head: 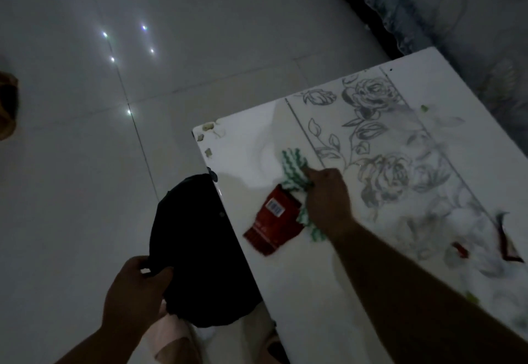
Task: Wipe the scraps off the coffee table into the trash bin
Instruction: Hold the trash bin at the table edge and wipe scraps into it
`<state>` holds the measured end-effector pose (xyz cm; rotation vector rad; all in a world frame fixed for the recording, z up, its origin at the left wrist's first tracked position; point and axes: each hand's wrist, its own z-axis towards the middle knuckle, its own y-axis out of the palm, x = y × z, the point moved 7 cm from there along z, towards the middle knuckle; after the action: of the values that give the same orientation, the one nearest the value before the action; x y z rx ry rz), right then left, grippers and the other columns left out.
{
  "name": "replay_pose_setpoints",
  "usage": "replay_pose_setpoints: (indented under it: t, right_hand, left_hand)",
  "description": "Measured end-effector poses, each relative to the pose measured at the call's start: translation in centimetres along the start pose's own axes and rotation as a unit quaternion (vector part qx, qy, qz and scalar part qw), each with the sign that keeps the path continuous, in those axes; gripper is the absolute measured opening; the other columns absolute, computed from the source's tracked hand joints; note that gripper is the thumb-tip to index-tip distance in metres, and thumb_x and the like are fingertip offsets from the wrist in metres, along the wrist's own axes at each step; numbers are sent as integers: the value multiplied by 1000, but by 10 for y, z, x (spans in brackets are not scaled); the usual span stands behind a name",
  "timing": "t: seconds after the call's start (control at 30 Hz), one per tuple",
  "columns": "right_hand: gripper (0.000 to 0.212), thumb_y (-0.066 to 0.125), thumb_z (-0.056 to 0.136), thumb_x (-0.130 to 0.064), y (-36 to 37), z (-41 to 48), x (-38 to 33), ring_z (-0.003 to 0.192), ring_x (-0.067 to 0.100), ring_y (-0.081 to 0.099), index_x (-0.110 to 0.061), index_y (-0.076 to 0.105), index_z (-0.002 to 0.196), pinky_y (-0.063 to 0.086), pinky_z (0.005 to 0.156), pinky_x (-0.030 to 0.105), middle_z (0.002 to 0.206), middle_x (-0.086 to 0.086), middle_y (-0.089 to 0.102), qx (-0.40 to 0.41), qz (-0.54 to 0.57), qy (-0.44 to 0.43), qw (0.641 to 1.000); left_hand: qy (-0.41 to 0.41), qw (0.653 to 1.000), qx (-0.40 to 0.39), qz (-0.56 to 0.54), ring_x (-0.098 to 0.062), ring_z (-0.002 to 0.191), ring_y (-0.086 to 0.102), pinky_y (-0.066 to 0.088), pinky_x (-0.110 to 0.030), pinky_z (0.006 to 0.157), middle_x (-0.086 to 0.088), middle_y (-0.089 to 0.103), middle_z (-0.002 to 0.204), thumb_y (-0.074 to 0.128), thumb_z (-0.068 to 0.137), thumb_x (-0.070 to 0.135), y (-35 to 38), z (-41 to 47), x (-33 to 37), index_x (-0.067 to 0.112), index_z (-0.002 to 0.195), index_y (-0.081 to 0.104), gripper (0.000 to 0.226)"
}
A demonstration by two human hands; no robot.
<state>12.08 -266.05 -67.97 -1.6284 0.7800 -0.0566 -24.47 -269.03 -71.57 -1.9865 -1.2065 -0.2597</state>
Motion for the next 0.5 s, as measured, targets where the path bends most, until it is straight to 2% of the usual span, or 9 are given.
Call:
replay_pose_setpoints:
  t: [0.1, 0.13, 0.2, 0.27, 0.4, 0.5]
  right_hand:
    - [35, 43, 92, -17, 21, -22, -29, 108, 29, 51, -17, 58, 123, 36, 82, 22, 97, -8, 50, -7, 68, 42, 997]
    - [36, 42, 91, -15, 28, -27, -38, 109, 28, 51, -17, 57, 124, 37, 83, 23, 99, -8, 51, -11, 78, 50, 996]
    - [49, 41, 87, -2, 41, -38, -62, 113, 30, 47, -15, 50, 133, 35, 92, 27, 119, 11, 50, -29, 68, 40, 997]
    - [54, 40, 85, 3, 49, -48, -80, 115, 29, 46, -15, 47, 136, 33, 94, 28, 127, 18, 46, -28, 56, 21, 998]
    - [45, 42, 87, -6, 66, -57, -104, 110, 28, 46, -22, 52, 129, 37, 91, 31, 123, 13, 47, -67, 95, 37, 993]
    - [35, 40, 91, -9, 80, -66, -124, 109, 27, 48, -13, 55, 122, 36, 93, 31, 116, 13, 48, -118, 67, -5, 991]
  left_hand:
    - [-8, 1000, -12, 9, -18, 67, 65, 42, -25, 50, 2, 65, 75, 70, 80, 23, -9, 4, 3, 19, 98, 52, 26]
    - [-12, 1000, -13, 15, -19, 68, 65, 43, -26, 52, 1, 65, 74, 70, 79, 24, -12, 5, 3, 18, 98, 52, 26]
    - [-16, 999, -16, 29, -21, 71, 65, 44, -30, 59, 2, 64, 75, 71, 78, 27, -17, 6, 6, 18, 97, 52, 28]
    - [-19, 999, -17, 36, -20, 72, 64, 43, -31, 60, 3, 63, 77, 70, 78, 28, -22, 5, 9, 19, 97, 52, 27]
    - [-19, 998, -49, 36, -22, 74, 65, 43, -31, 60, -2, 66, 82, 69, 80, 27, -36, 8, 15, 16, 98, 53, 26]
    - [-19, 996, -75, 43, -22, 75, 66, 44, -34, 68, -3, 69, 82, 68, 82, 28, -49, 13, 21, 15, 98, 54, 24]
